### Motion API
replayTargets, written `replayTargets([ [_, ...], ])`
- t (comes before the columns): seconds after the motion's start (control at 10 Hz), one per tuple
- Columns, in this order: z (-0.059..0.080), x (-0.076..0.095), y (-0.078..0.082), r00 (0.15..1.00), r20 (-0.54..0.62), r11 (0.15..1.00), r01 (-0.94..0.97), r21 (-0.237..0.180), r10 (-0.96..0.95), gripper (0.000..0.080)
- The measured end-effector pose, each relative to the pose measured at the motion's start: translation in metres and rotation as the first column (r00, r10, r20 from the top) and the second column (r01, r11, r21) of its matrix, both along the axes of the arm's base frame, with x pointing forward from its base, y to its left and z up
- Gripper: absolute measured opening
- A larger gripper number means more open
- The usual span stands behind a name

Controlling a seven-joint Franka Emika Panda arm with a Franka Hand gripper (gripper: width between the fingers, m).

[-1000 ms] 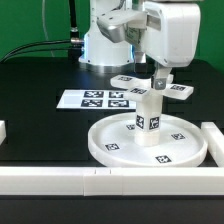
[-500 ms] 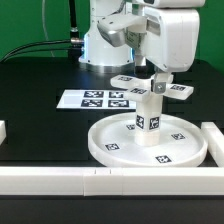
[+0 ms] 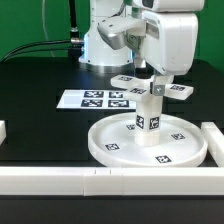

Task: Assemble round table

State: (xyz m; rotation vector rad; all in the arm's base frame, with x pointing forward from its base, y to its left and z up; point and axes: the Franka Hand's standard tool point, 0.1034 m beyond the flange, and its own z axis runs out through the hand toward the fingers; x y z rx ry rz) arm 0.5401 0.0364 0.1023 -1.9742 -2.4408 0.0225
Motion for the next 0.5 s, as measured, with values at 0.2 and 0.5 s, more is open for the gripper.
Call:
replayTargets([
  [0.2,0.0002,0.0004,-0.0016,1.0,0.001,1.0,0.005,0.0,-0.005,0.0435],
  [0.5,0.0002,0.0005,-0.0022,0.999,0.001,0.999,0.041,0.0,-0.041,0.0436],
])
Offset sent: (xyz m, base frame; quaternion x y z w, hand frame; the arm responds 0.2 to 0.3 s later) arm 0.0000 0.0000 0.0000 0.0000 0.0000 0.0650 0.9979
